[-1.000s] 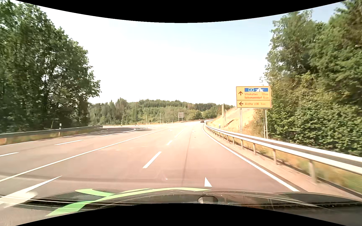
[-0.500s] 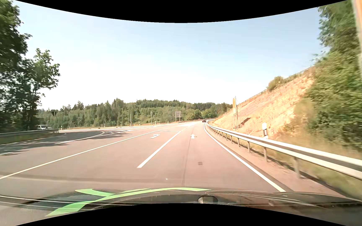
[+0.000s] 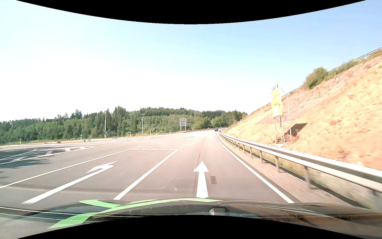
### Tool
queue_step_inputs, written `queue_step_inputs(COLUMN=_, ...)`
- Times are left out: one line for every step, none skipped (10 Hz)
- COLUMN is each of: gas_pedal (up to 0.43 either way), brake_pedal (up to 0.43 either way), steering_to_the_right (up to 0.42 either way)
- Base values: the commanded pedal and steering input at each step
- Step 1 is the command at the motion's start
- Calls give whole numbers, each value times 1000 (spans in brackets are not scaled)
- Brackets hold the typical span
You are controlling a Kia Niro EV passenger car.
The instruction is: Follow the waypoints while adhering to traffic rules and regulations
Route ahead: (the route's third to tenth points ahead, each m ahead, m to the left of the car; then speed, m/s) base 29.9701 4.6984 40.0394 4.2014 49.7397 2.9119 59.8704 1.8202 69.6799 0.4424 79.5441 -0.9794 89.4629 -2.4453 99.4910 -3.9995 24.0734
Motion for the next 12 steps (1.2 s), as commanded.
queue_step_inputs(gas_pedal=339, brake_pedal=0, steering_to_the_right=4)
queue_step_inputs(gas_pedal=339, brake_pedal=0, steering_to_the_right=4)
queue_step_inputs(gas_pedal=339, brake_pedal=0, steering_to_the_right=4)
queue_step_inputs(gas_pedal=339, brake_pedal=0, steering_to_the_right=4)
queue_step_inputs(gas_pedal=280, brake_pedal=0, steering_to_the_right=4)
queue_step_inputs(gas_pedal=220, brake_pedal=0, steering_to_the_right=4)
queue_step_inputs(gas_pedal=220, brake_pedal=0, steering_to_the_right=4)
queue_step_inputs(gas_pedal=209, brake_pedal=0, steering_to_the_right=4)
queue_step_inputs(gas_pedal=150, brake_pedal=0, steering_to_the_right=4)
queue_step_inputs(gas_pedal=118, brake_pedal=0, steering_to_the_right=4)
queue_step_inputs(gas_pedal=118, brake_pedal=0, steering_to_the_right=4)
queue_step_inputs(gas_pedal=118, brake_pedal=0, steering_to_the_right=4)
